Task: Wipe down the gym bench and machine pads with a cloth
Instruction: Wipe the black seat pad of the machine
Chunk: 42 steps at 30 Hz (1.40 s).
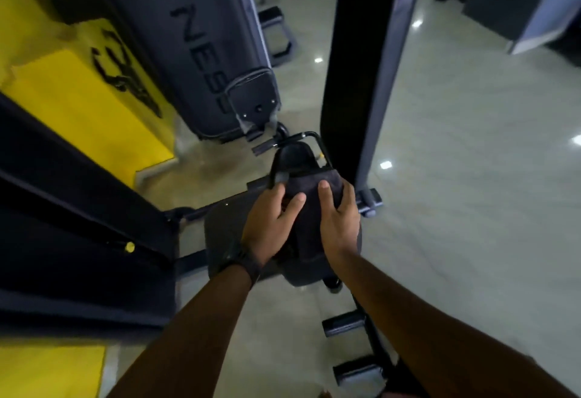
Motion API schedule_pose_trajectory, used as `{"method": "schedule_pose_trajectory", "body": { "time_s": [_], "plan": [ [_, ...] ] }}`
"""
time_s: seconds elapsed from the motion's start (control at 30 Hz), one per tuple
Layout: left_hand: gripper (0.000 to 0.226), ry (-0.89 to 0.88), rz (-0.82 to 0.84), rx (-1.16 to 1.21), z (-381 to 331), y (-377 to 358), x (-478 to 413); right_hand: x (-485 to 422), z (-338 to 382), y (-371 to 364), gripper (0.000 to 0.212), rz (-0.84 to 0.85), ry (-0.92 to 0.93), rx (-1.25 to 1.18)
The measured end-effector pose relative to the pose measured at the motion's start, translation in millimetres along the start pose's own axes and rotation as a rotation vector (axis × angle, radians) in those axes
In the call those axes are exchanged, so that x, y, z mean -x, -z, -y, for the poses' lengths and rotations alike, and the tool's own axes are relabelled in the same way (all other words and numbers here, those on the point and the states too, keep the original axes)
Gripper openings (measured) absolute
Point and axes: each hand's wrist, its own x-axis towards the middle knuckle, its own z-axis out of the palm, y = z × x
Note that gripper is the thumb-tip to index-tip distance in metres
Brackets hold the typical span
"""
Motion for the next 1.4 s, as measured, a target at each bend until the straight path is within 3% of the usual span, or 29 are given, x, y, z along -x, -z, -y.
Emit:
{"method": "schedule_pose_trajectory", "body": {
  "time_s": [0.17, 0.33, 0.6, 0.7, 0.87, 0.93, 1.03, 1.1, 1.27, 1.4],
  "plan": [
    [0.027, -0.120, 0.185, -0.059, 2, -14, -8, 9, -26, 3, 0.050, -0.181, -0.108, -0.072],
    [0.047, -0.265, 0.359, -0.300, 19, -44, -28, 6, -61, 9, 0.040, -0.316, -0.226, -0.157],
    [0.081, -0.520, 0.680, -0.434, 60, -86, -62, 7, -115, -17, 0.037, -0.576, -0.423, -0.350],
    [0.080, -0.548, 0.809, -0.438, 82, -97, -80, -2, -132, -41, 0.036, -0.672, -0.473, -0.341],
    [0.080, -0.745, 0.779, -0.321, 117, -119, -79, -7, -149, -74, 0.018, -0.986, -0.355, -0.272],
    [0.078, -0.762, 0.721, -0.246, 124, -124, -75, -5, -157, -78, 0.021, -0.975, -0.260, -0.254],
    [0.071, -0.754, 0.784, -0.146, 132, -130, -76, 9, -169, -103, 0.059, -0.920, -0.185, -0.241],
    [0.067, -0.760, 0.830, -0.087, 132, -131, -79, 13, -172, -120, 0.073, -0.900, -0.177, -0.217],
    [0.067, -0.714, 0.901, 0.030, 129, -135, -83, -6, -171, -111, 0.059, -0.980, -0.197, -0.216],
    [0.071, -0.757, 0.904, 0.022, 122, -143, -86, -31, -192, -81, 0.048, -0.999, -0.321, -0.288]
  ]
}}
